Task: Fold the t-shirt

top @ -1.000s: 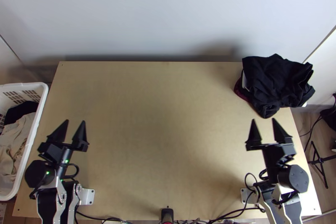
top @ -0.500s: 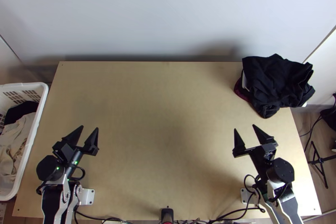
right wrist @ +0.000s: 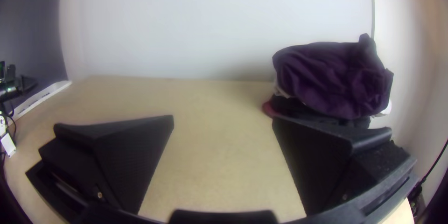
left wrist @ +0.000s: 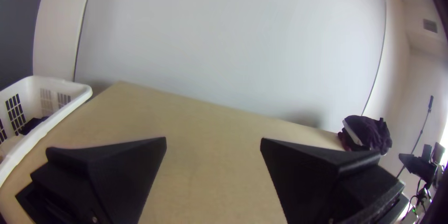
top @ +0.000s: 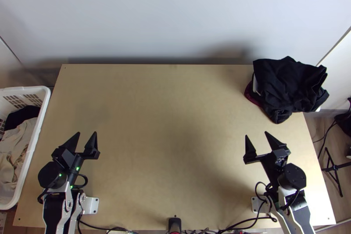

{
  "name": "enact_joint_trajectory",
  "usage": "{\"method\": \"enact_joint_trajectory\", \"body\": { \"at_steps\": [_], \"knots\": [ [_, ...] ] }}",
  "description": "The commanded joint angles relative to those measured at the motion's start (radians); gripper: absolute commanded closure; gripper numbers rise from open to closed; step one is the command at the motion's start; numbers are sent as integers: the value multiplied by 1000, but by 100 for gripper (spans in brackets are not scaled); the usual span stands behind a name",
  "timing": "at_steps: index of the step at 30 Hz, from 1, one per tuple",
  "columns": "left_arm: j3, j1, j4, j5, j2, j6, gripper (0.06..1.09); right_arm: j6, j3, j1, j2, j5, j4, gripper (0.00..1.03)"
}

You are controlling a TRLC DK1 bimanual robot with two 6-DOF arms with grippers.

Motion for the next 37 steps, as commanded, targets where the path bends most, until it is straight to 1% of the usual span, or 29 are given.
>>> {"method": "enact_joint_trajectory", "body": {
  "at_steps": [1, 3, 6, 8, 37],
  "knots": [
    [-2, 1, -13, -25, -1, 2, 10, 2, -1, -8, 0, -1, -4, 5],
    [-2, 1, -13, -25, -1, 2, 10, 2, -1, -14, 0, -1, -4, 5],
    [-2, 1, -13, -25, -1, 2, 10, 2, -3, -94, 2, -1, -6, 5],
    [-2, 1, -13, -25, -1, 2, 10, 2, -3, -112, 0, -1, -6, 5],
    [-2, 1, -13, -25, -1, 2, 10, 2, -3, -109, 2, -1, -6, 5]
  ]
}}
